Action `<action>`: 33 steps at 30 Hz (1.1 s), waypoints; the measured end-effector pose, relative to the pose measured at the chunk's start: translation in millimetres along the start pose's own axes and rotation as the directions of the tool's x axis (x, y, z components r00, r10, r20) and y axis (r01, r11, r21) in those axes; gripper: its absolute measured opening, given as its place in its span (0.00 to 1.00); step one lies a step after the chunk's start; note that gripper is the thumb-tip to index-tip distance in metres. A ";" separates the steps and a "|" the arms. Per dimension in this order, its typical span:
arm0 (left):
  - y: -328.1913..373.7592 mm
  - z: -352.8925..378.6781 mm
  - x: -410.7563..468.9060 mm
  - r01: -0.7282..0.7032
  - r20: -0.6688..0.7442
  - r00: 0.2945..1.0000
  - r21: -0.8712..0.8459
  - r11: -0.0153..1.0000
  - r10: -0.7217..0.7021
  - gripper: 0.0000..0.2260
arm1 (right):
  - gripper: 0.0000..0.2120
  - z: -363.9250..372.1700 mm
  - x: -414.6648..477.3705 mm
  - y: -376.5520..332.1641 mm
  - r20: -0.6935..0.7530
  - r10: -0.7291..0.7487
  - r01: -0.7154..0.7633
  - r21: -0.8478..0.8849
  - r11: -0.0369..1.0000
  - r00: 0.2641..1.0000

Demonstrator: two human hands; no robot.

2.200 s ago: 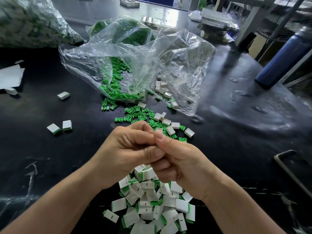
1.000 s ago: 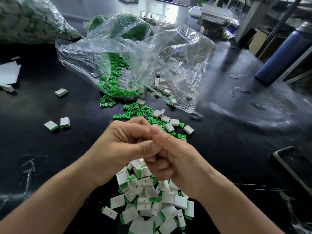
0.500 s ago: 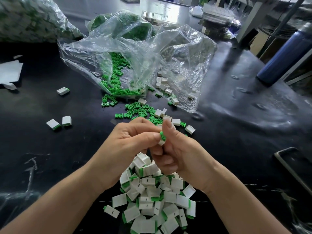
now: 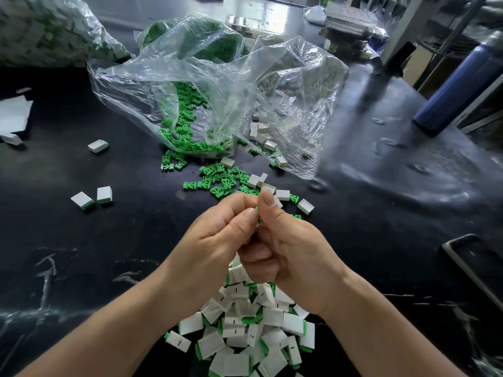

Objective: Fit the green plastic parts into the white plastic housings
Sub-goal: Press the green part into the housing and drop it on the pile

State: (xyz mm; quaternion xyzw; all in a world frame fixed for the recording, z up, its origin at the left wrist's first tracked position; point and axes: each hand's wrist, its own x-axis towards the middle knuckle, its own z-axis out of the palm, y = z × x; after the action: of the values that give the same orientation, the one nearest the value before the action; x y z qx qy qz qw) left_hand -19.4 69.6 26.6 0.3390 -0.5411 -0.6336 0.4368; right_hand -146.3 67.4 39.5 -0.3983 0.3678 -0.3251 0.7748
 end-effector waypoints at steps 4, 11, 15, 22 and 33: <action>-0.5 -0.6 -0.7 -0.004 -0.017 1.000 0.025 1.000 0.004 0.08 | 0.21 5.0 -0.9 -0.1 0.000 -0.021 0.021 0.019 1.000 1.000; 0.9 0.9 0.0 0.030 -0.023 0.999 -0.011 1.000 -0.030 0.10 | 0.22 0.6 0.8 0.9 0.035 0.006 -0.008 0.049 0.999 0.999; 8.9 -2.9 1.9 0.071 0.026 0.997 -0.092 0.993 -0.069 0.08 | 0.21 -5.5 1.5 -4.3 0.142 0.017 -0.019 0.014 1.000 0.990; 10.9 -8.0 3.7 0.081 0.010 0.997 -0.189 0.979 -0.081 0.12 | 0.21 -8.1 1.5 -3.2 0.049 -0.029 0.032 -0.063 0.998 0.998; 5.2 -7.0 2.9 0.059 0.022 0.998 -0.263 0.963 -0.056 0.16 | 0.39 -2.9 3.2 -0.3 -0.014 -0.163 0.152 -0.281 0.948 0.987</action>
State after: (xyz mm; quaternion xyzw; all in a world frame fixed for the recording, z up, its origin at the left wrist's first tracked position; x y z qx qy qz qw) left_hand -13.3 64.0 30.5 0.2888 -0.4451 -0.7148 0.4555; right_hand -147.1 63.6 37.5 -0.5256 0.3910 -0.3382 0.6756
